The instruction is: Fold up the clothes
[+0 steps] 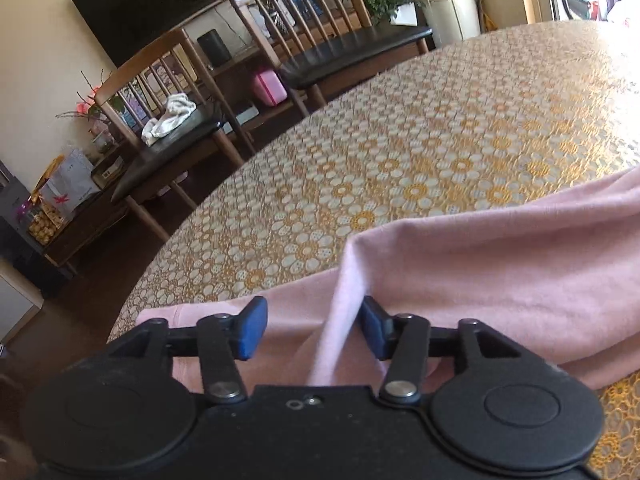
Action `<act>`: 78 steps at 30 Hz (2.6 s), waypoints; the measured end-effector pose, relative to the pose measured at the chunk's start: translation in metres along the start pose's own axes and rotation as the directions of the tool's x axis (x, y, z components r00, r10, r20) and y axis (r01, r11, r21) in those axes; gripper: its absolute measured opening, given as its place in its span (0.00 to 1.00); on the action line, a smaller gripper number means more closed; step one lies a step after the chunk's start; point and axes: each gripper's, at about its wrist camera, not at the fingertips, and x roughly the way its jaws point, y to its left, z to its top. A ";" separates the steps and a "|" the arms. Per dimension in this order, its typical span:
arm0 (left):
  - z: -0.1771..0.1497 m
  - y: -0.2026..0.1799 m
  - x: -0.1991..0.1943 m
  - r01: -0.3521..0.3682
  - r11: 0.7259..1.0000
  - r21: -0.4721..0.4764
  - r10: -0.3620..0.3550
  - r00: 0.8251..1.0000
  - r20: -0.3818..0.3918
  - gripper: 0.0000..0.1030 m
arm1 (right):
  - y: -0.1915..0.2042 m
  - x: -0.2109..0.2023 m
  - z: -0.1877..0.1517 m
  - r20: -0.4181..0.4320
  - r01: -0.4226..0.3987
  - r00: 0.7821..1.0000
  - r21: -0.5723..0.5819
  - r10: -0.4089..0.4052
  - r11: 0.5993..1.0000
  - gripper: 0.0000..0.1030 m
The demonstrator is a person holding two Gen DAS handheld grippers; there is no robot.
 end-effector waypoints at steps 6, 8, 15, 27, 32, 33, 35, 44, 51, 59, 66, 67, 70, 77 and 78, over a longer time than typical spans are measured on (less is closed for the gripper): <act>-0.002 0.005 -0.018 0.015 1.000 -0.015 -0.014 0.999 0.031 1.00 | 0.063 0.038 -0.005 -0.112 -0.204 0.975 -0.103 0.192 0.974 0.54; -0.006 0.009 -0.032 0.034 0.999 -0.016 -0.033 0.998 0.053 1.00 | 0.079 0.055 -0.007 -0.147 -0.243 0.963 -0.101 0.227 0.965 0.49; -0.044 0.030 -0.071 0.104 0.993 -0.048 -0.100 0.991 0.088 1.00 | 0.122 0.095 -0.007 -0.231 -0.339 0.922 -0.098 0.310 0.936 0.40; -0.093 0.062 -0.085 0.162 0.981 -0.103 -0.154 0.984 0.086 1.00 | 0.139 0.142 0.019 -0.255 -0.271 0.934 -0.055 0.249 0.961 0.40; -0.107 0.069 -0.088 0.207 0.975 -0.078 -0.198 0.974 0.115 1.00 | 0.174 0.102 0.043 -0.164 -0.317 0.940 -0.096 0.299 0.944 0.40; -0.110 0.068 -0.092 0.234 0.970 -0.058 -0.225 0.965 0.133 1.00 | 0.186 0.095 0.047 -0.160 -0.370 0.922 -0.096 0.353 0.924 0.40; -0.117 0.067 -0.097 0.295 0.955 -0.018 -0.288 0.943 0.165 1.00 | 0.216 0.084 0.050 -0.167 -0.464 0.881 -0.121 0.443 0.877 0.40; -0.131 0.055 -0.075 0.434 0.901 -0.011 -0.427 0.892 0.150 1.00 | 0.326 0.078 0.031 -0.273 -0.594 0.803 -0.284 0.530 0.753 0.40; -0.120 0.075 -0.066 0.447 0.892 -0.070 -0.427 0.883 0.197 1.00 | 0.319 0.073 0.030 -0.231 -0.532 0.844 -0.256 0.483 0.807 0.40; -0.087 0.138 -0.064 0.320 0.937 -0.141 -0.270 0.918 0.291 1.00 | 0.326 0.080 0.033 -0.207 -0.492 0.870 -0.308 0.447 0.815 0.41; -0.045 0.158 -0.018 0.191 0.975 -0.109 -0.160 0.955 0.249 1.00 | 0.313 0.085 0.032 -0.160 -0.401 0.915 -0.286 0.370 0.870 0.41; -0.041 0.157 -0.009 0.182 0.977 -0.111 -0.152 0.960 0.234 1.00 | 0.311 0.087 0.031 -0.161 -0.383 0.923 -0.285 0.350 0.879 0.41; -0.037 0.153 0.015 0.167 0.979 -0.118 -0.143 0.972 0.187 1.00 | 0.302 0.090 0.026 -0.153 -0.310 0.949 -0.298 0.275 0.903 0.42; -0.043 0.148 0.037 0.153 0.980 -0.131 -0.136 0.982 0.128 1.00 | 0.281 0.093 0.020 -0.152 -0.278 0.957 -0.222 0.248 0.934 0.42; -0.044 0.151 0.035 0.161 0.977 -0.141 -0.143 0.981 0.129 1.00 | 0.280 0.092 0.021 -0.144 -0.279 0.957 -0.214 0.253 0.936 0.42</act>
